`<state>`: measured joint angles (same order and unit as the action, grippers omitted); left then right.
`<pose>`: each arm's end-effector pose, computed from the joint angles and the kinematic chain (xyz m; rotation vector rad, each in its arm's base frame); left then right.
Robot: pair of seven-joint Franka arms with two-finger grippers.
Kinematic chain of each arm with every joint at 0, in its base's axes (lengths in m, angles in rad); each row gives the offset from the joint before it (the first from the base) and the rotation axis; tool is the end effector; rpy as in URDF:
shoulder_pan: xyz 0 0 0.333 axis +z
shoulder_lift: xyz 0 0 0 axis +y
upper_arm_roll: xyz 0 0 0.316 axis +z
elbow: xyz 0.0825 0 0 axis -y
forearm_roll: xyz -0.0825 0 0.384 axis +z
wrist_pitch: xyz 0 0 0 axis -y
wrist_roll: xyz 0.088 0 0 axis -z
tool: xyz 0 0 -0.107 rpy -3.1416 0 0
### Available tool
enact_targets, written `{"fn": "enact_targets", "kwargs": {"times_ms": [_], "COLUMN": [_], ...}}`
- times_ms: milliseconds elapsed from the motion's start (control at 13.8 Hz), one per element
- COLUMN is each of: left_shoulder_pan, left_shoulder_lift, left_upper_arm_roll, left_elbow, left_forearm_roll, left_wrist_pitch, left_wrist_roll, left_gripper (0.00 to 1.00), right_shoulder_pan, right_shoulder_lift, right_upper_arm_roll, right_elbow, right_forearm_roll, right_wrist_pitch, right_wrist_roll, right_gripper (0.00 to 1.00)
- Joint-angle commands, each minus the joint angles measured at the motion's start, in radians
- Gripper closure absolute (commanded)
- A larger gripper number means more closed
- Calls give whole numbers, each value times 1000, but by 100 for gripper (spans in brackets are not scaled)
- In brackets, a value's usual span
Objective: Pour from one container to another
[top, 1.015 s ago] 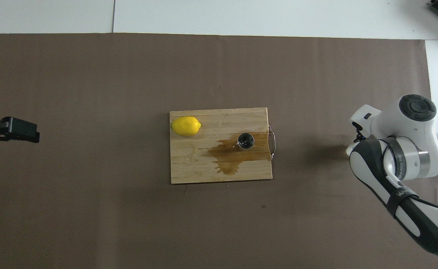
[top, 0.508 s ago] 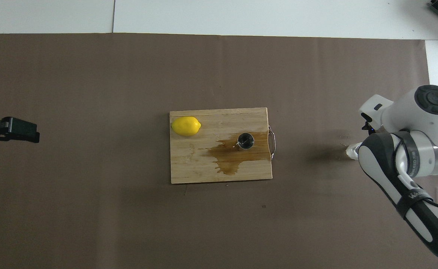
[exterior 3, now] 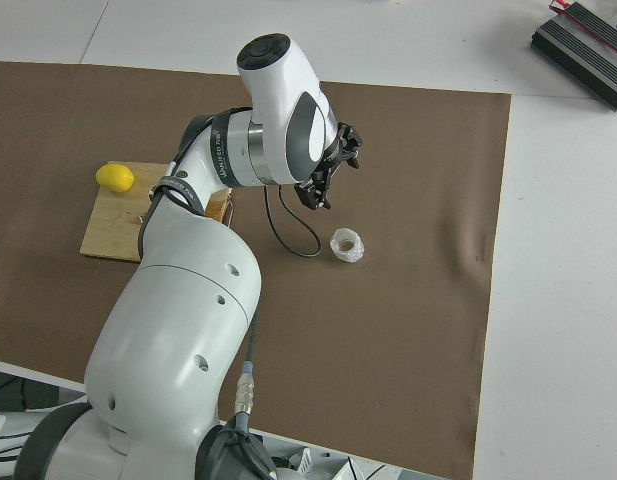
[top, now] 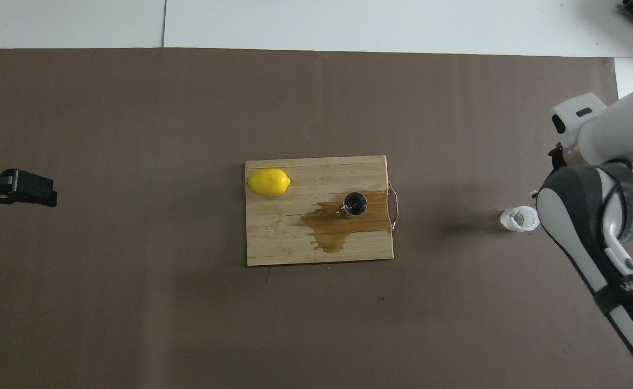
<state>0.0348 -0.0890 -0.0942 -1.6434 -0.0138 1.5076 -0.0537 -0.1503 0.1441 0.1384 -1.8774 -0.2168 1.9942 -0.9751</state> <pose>0.5186 -0.0347 0.6327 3.1379 -0.0089 -0.0744 0.5939 -0.0231 0.4333 2.5877 1.5055 -0.1587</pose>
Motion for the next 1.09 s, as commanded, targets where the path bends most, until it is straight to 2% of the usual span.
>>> {"fn": "enact_targets", "kwargs": {"times_ms": [0,363,653,870,1015], "left_shoulder_pan": [8,8,8,8,8], "left_shoulder_lift": [-5,-5,-5,-5,-5], "left_upper_arm_roll": [-1,-1,-1,-1,-1], "left_elbow": [-3,-3,-3,-3,-3], "left_forearm_roll": [-11,-11,-11,-11,-11], "left_wrist_pitch": [-13,-13,-13,-13,-13], "left_wrist_roll": [9,9,9,9,9], "left_gripper": [0,0,0,0,0], "right_shoulder_pan": [-6,-8,-9,-12,-11], "right_shoulder_lift": [-23,-41,-83,-116,-115], "right_upper_arm_roll": [6,6,12,10,9], "right_elbow": [3,58,70,80,130], "right_forearm_roll": [19,27,86,102,161], "right_wrist_pitch": [-8,-15,-44,-121,-191], "right_wrist_roll": [212,562,834,1007,1078], "right_gripper": [0,0,0,0,0]}}
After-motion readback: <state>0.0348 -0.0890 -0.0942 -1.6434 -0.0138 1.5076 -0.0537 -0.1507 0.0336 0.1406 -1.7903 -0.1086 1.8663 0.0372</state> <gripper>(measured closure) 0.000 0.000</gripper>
